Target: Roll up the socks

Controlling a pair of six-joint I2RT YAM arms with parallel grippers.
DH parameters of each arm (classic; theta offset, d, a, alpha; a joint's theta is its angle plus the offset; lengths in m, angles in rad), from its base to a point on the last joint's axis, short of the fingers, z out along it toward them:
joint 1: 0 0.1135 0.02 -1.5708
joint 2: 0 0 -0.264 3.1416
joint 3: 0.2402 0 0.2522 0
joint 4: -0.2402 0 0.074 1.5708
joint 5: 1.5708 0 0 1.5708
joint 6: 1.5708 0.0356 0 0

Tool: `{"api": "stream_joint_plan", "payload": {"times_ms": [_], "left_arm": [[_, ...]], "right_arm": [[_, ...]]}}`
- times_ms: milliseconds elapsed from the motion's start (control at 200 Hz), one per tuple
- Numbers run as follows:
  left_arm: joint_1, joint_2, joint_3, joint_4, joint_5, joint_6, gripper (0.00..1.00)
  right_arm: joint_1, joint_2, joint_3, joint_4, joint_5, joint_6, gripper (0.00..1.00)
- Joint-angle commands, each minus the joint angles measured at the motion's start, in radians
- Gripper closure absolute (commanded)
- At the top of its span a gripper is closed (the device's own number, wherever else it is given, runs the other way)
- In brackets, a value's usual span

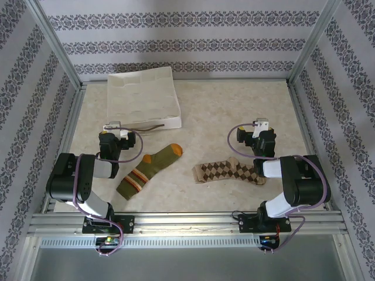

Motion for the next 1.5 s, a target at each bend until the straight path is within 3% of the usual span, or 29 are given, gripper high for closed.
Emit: {"api": "stream_joint_plan", "payload": {"times_ms": [0,1024,1104,1219,1304,1369,1414,1444,1469,1494], "left_arm": [[0.006,0.012,0.001,0.059,0.002,0.006,0.01],[0.007,0.011,0.005,0.049,-0.022,-0.003,0.01],[0.006,0.007,-0.029,0.112,-0.078,-0.019,0.01],[-0.047,-0.091,-0.057,0.106,-0.160,0.030,0.01],[-0.135,-0.267,0.006,-0.121,-0.289,0.081,0.01],[-0.150,-0.379,0.112,-0.341,-0.373,-0.097,0.01],[-0.149,-0.426,0.236,-0.641,-0.436,-0.359,0.01],[-0.143,-0.451,0.319,-0.860,-0.419,-0.512,0.01],[-0.138,-0.465,0.371,-0.995,-0.371,-0.579,0.01],[-0.130,-0.468,0.388,-1.023,-0.313,-0.598,0.01]], "right_arm": [[-0.004,0.006,0.018,0.033,-0.011,-0.004,0.02],[-0.005,0.006,0.018,0.034,-0.013,-0.002,0.02],[0.000,-0.017,0.009,0.044,-0.027,-0.015,0.02],[0.133,-0.214,0.072,-0.199,0.232,-0.101,0.02],[0.278,-0.369,0.188,-0.320,0.365,-0.183,0.02],[0.335,-0.456,0.330,-0.596,0.447,-0.001,0.02],[0.323,-0.504,0.383,-0.779,0.377,0.198,0.02],[0.276,-0.517,0.372,-0.801,0.311,0.365,0.02],[0.211,-0.525,0.354,-0.802,0.173,0.477,0.02],[0.146,-0.520,0.331,-0.770,0.001,0.550,0.02]]}}
